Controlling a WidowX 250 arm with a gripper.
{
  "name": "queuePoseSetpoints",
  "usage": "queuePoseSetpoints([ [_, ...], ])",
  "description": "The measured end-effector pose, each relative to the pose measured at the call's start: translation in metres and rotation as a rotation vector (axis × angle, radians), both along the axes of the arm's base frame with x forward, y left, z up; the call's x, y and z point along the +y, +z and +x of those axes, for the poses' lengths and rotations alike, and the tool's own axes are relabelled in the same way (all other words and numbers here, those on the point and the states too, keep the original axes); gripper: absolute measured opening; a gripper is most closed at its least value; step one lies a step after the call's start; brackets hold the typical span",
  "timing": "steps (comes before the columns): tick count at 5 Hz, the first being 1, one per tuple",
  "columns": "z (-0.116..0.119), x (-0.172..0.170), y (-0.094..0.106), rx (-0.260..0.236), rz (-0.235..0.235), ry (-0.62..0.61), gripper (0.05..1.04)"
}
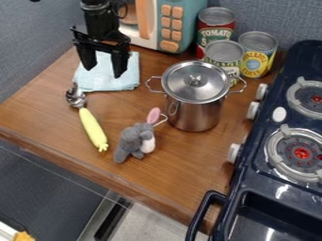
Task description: Move the green cloth to the left side of the silver pot
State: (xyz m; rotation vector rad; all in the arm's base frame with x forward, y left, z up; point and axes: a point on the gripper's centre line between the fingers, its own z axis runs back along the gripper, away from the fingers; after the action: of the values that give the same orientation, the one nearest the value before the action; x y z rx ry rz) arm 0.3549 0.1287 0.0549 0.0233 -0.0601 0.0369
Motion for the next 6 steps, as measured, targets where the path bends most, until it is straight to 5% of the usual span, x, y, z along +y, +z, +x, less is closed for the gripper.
queuePoseSetpoints([
  [3,0.030,0.026,-0.029,-0.022,0.059,0.126,1.000],
  [6,0.037,0.042,-0.047,0.002,0.053,0.237,1.001],
])
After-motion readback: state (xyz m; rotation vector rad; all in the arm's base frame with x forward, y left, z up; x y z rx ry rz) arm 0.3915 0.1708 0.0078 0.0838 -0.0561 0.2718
